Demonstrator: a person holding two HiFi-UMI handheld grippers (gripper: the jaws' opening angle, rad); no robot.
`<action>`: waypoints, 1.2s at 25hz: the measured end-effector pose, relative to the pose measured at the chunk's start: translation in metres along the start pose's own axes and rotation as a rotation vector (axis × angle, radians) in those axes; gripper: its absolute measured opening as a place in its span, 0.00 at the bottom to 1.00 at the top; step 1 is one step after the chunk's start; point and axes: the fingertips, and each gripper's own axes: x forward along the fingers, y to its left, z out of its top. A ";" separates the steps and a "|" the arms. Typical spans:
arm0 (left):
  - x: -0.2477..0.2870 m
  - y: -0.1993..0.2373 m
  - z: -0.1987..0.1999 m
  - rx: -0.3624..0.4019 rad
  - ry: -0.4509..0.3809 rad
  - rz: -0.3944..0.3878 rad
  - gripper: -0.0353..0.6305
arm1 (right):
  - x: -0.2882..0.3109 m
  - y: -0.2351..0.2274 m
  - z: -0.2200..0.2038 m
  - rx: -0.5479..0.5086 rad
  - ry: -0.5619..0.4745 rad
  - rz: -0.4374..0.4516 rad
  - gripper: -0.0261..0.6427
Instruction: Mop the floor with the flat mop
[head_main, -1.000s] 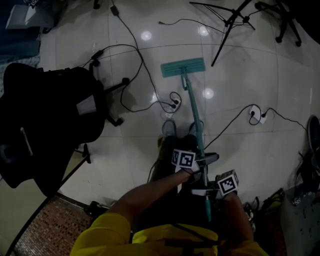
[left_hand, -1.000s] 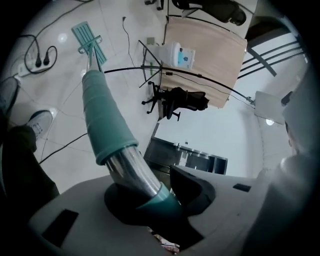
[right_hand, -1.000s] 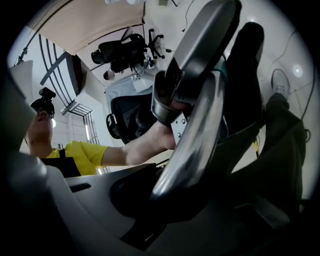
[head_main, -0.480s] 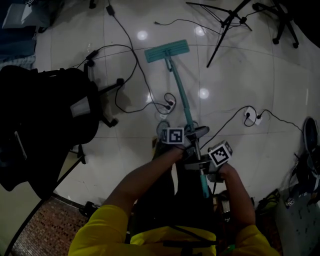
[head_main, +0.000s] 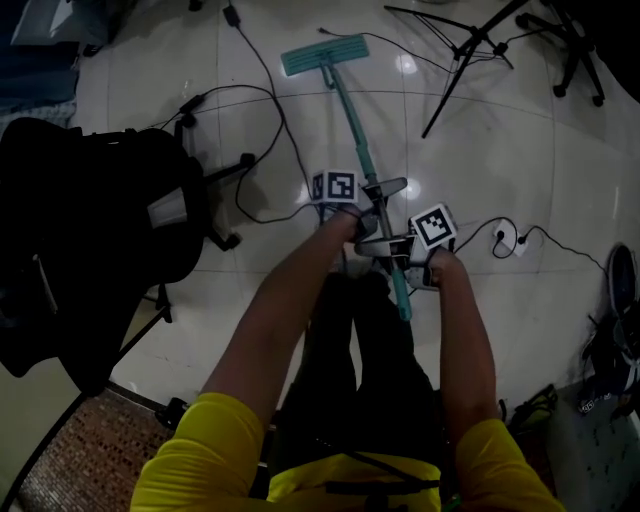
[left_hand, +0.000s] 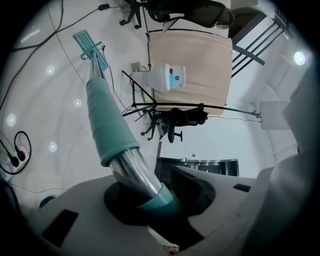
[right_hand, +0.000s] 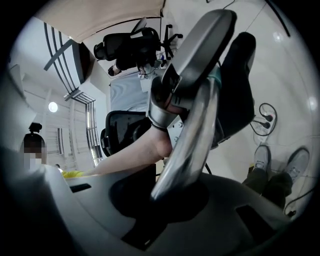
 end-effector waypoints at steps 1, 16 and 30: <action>-0.003 0.000 0.001 0.007 0.012 0.008 0.27 | 0.004 0.000 0.001 -0.011 0.000 0.001 0.13; -0.051 -0.057 -0.241 -0.227 -0.022 0.041 0.27 | 0.012 0.058 -0.242 0.176 0.120 -0.035 0.12; -0.043 -0.055 -0.223 -0.208 0.023 0.056 0.27 | 0.009 0.060 -0.217 0.109 0.141 -0.051 0.15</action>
